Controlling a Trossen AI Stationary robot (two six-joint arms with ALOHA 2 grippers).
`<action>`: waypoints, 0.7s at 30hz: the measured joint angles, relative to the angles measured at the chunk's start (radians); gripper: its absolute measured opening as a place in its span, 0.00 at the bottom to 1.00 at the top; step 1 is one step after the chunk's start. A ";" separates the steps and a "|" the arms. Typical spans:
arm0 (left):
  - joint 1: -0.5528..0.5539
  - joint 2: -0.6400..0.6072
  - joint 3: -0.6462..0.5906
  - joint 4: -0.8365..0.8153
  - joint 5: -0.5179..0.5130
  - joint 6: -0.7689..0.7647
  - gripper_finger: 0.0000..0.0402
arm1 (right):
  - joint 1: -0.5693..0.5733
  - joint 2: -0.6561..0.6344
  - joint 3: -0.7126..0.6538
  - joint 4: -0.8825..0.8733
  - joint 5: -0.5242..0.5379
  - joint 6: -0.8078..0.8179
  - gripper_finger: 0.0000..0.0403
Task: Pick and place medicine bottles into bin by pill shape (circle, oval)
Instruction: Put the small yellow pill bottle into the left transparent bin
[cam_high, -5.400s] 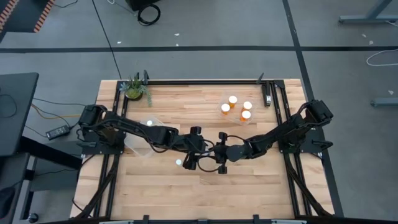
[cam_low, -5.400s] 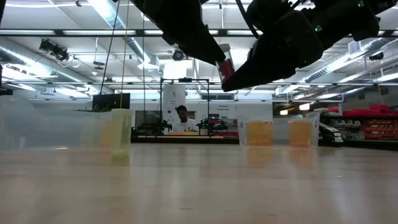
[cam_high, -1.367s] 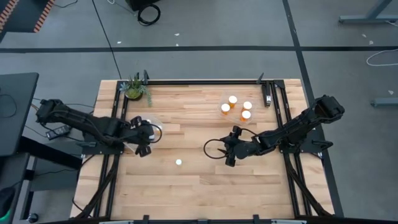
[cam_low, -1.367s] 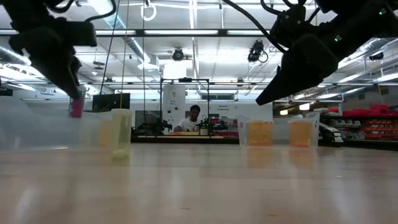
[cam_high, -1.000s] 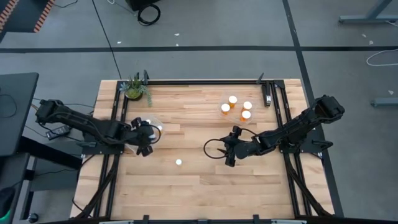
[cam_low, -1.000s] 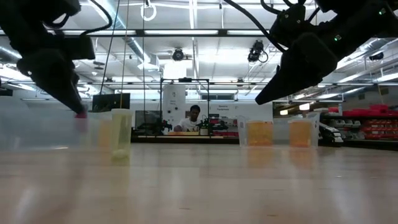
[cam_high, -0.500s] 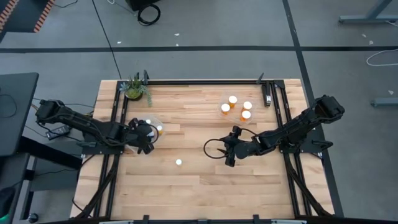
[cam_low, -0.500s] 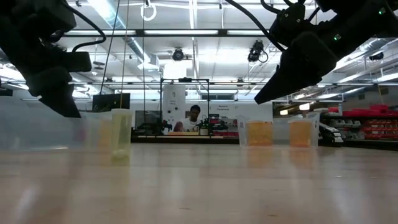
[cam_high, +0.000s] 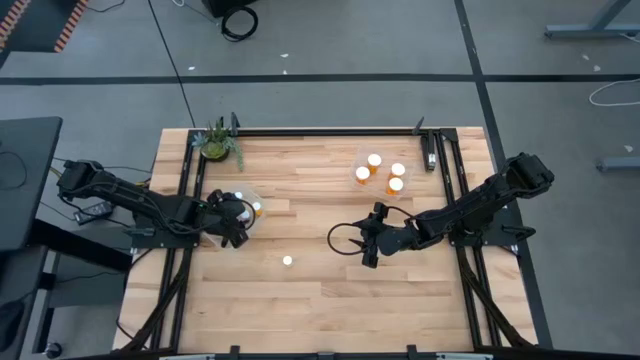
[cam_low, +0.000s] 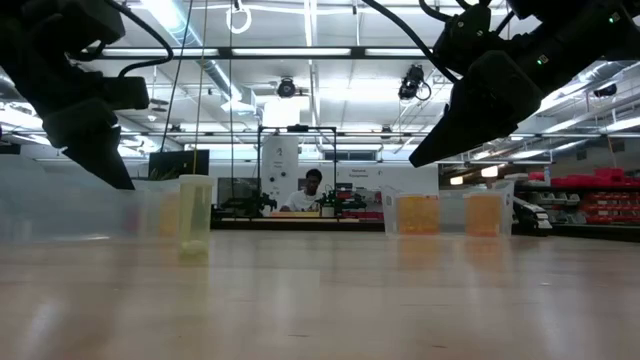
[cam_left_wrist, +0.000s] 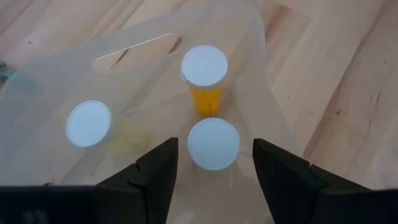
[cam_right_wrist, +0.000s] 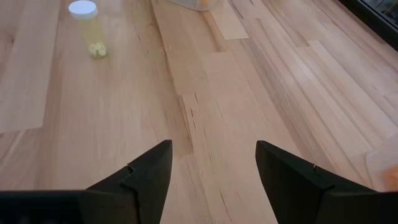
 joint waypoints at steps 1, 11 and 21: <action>0.000 0.000 0.011 -0.020 0.002 0.000 0.54 | 0.000 0.000 0.000 0.000 0.000 0.000 0.59; 0.000 0.000 0.121 -0.097 0.003 0.038 0.55 | 0.000 0.000 0.000 0.000 0.000 0.000 0.59; -0.063 0.028 0.135 0.117 0.148 0.129 0.55 | 0.000 0.000 0.000 0.000 0.000 0.000 0.59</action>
